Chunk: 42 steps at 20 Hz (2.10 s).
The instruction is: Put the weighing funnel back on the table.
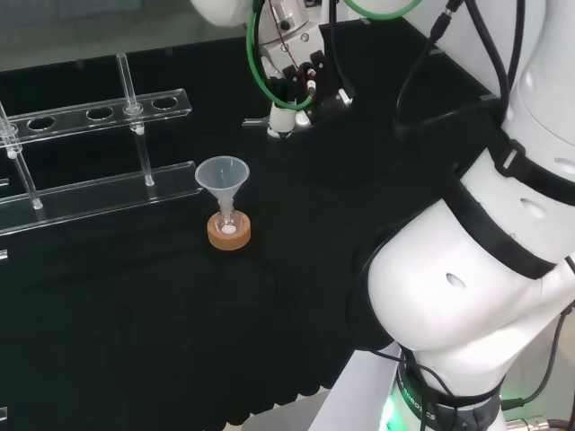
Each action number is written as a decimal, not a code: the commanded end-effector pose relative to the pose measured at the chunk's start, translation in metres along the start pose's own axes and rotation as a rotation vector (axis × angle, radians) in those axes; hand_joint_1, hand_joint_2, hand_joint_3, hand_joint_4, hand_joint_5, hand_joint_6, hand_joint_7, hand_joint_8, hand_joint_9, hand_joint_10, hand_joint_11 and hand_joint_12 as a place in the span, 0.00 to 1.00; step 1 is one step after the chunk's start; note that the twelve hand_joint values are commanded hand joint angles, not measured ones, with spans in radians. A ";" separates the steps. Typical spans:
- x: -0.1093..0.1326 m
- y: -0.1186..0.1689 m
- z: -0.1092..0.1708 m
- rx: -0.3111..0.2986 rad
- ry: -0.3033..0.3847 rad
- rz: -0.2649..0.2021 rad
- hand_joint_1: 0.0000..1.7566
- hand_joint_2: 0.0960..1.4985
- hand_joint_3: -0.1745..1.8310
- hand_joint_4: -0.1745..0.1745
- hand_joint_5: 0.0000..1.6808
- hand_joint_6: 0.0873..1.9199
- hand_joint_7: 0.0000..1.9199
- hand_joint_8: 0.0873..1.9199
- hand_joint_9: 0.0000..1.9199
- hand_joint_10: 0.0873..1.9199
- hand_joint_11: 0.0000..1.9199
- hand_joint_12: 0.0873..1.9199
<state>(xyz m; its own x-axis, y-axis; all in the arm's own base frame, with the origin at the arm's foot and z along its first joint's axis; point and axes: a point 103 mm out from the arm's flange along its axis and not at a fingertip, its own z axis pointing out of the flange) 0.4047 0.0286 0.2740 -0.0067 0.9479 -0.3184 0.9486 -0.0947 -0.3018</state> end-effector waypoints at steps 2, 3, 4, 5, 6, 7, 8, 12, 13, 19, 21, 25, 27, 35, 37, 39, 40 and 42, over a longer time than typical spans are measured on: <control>-0.011 0.039 0.007 -0.007 0.018 -0.022 0.64 0.40 0.41 1.00 0.76 0.32 0.20 0.34 0.43 0.17 0.44 0.50; -0.012 0.045 0.008 -0.007 0.018 -0.024 0.64 0.40 0.41 1.00 0.76 0.32 0.20 0.34 0.43 0.17 0.44 0.50; -0.013 0.051 0.009 -0.006 0.020 -0.026 0.64 0.40 0.41 1.00 0.76 0.32 0.20 0.34 0.43 0.17 0.44 0.50; -0.013 0.057 0.010 -0.006 0.022 -0.029 0.64 0.40 0.41 1.00 0.76 0.32 0.20 0.34 0.43 0.17 0.44 0.50; -0.013 0.064 0.011 -0.005 0.020 -0.031 0.64 0.40 0.41 1.00 0.76 0.32 0.20 0.34 0.43 0.17 0.44 0.50; -0.013 0.069 0.011 -0.003 0.022 -0.036 0.64 0.40 0.41 1.00 0.76 0.32 0.20 0.34 0.42 0.17 0.44 0.50; -0.012 0.075 0.013 0.000 0.026 -0.041 0.64 0.40 0.41 1.00 0.76 0.32 0.20 0.34 0.42 0.17 0.44 0.50; -0.003 0.097 0.019 0.001 0.028 -0.065 0.64 0.40 0.41 1.00 0.76 0.32 0.20 0.34 0.42 0.17 0.43 0.50; 0.000 0.103 0.021 0.004 0.027 -0.070 0.64 0.40 0.42 1.00 0.76 0.32 0.20 0.34 0.42 0.17 0.43 0.50; 0.017 0.134 0.031 0.030 0.006 -0.102 0.64 0.40 0.42 1.00 0.76 0.32 0.20 0.34 0.42 0.17 0.43 0.50; 0.022 0.143 0.035 0.034 0.001 -0.109 0.64 0.40 0.42 1.00 0.76 0.32 0.20 0.34 0.42 0.17 0.43 0.50; 0.028 0.159 0.042 0.047 -0.019 -0.118 0.64 0.40 0.42 1.00 0.76 0.32 0.20 0.34 0.42 0.17 0.43 0.50; 0.029 0.165 0.047 0.056 -0.022 -0.119 0.64 0.40 0.42 1.00 0.76 0.32 0.20 0.34 0.42 0.17 0.43 0.51; 0.034 0.186 0.072 0.076 -0.014 -0.138 0.64 0.40 0.42 1.00 0.76 0.32 0.20 0.34 0.42 0.17 0.43 0.51; 0.034 0.190 0.079 0.083 -0.014 -0.140 0.64 0.40 0.42 1.00 0.76 0.32 0.20 0.34 0.42 0.17 0.43 0.51; 0.034 0.194 0.085 0.087 -0.010 -0.139 0.64 0.40 0.42 1.00 0.76 0.32 0.20 0.34 0.42 0.17 0.43 0.51; 0.034 0.196 0.088 0.088 -0.008 -0.140 0.64 0.40 0.42 1.00 0.76 0.32 0.20 0.34 0.42 0.17 0.43 0.51; 0.035 0.199 0.092 0.088 -0.006 -0.140 0.64 0.40 0.42 1.00 0.76 0.32 0.20 0.34 0.42 0.17 0.43 0.51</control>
<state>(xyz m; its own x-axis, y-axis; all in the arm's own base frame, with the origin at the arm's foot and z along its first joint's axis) 0.5585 0.0198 0.1305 -0.1390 0.9505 -0.2778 0.9067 0.0093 -0.4217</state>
